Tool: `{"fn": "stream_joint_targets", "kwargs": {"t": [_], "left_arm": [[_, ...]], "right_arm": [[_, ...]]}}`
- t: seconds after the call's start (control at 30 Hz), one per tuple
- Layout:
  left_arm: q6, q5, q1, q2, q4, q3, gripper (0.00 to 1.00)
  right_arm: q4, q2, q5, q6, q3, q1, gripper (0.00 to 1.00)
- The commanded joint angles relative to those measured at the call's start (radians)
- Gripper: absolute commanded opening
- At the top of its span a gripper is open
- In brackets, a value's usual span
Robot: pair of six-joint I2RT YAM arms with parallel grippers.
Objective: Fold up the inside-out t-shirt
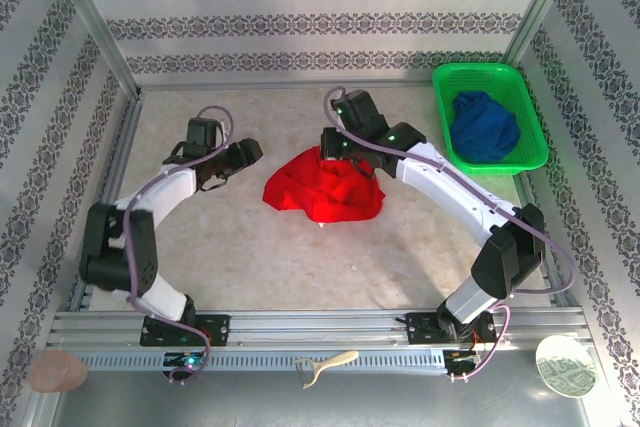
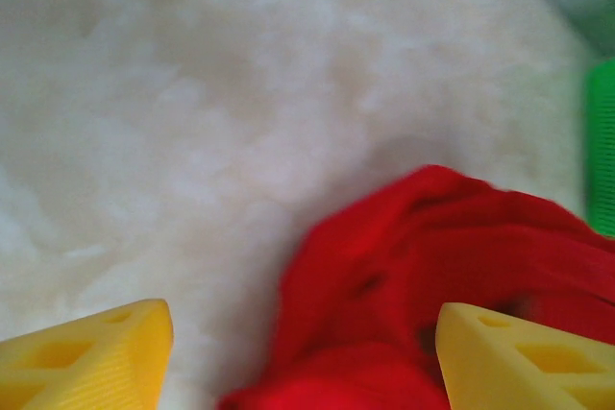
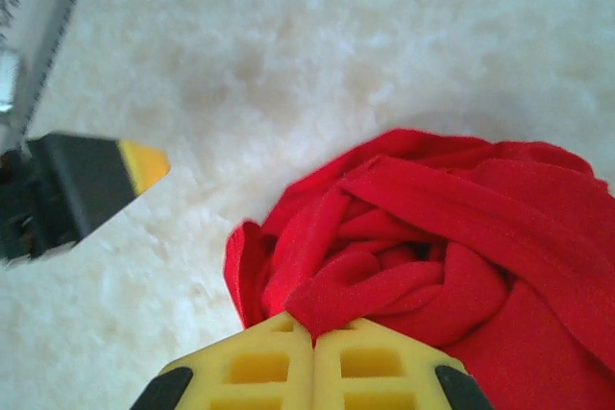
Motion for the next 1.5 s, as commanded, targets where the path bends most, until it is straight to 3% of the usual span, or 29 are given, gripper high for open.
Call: {"fn": "stream_joint_targets", "kwargs": {"t": [0.0, 0.1, 0.23, 0.4, 0.53, 0.63, 0.83, 0.93, 1.13, 1.47], "left_arm": [[0.026, 0.068, -0.014, -0.166, -0.018, -0.012, 0.75], [-0.003, 0.062, -0.087, -0.264, 0.002, -0.027, 0.76], [0.001, -0.042, -0.248, -0.327, 0.047, -0.034, 0.79], [-0.008, -0.186, -0.383, -0.218, 0.149, -0.028, 0.79], [-0.021, -0.299, -0.389, -0.098, 0.15, -0.061, 0.79], [0.017, -0.313, -0.374, -0.081, 0.115, -0.084, 0.8], [0.086, -0.309, -0.363, -0.295, 0.089, -0.13, 0.83], [0.112, -0.265, -0.365, -0.382, 0.079, -0.114, 0.85], [0.141, -0.153, -0.387, -0.381, 0.099, -0.081, 0.85], [0.2, -0.246, -0.423, -0.237, 0.139, -0.134, 0.85]], "right_arm": [[0.062, -0.02, -0.019, 0.001, 0.106, -0.012, 0.0], [0.044, -0.012, -0.03, 0.007, 0.183, -0.019, 0.0], [0.016, -0.008, -0.044, 0.021, 0.309, -0.023, 0.0], [-0.043, 0.013, -0.075, 0.049, 0.504, -0.02, 0.0], [-0.029, -0.028, -0.108, 0.075, 0.547, -0.021, 0.0], [0.01, -0.101, -0.12, 0.08, 0.468, -0.024, 0.0], [0.236, -0.232, -0.272, 0.105, 0.083, -0.095, 0.0], [0.313, -0.274, -0.353, 0.099, -0.031, -0.114, 0.0], [0.317, -0.307, -0.402, 0.077, -0.076, -0.121, 0.0], [0.317, -0.329, -0.44, 0.104, -0.048, -0.122, 0.0]]}}
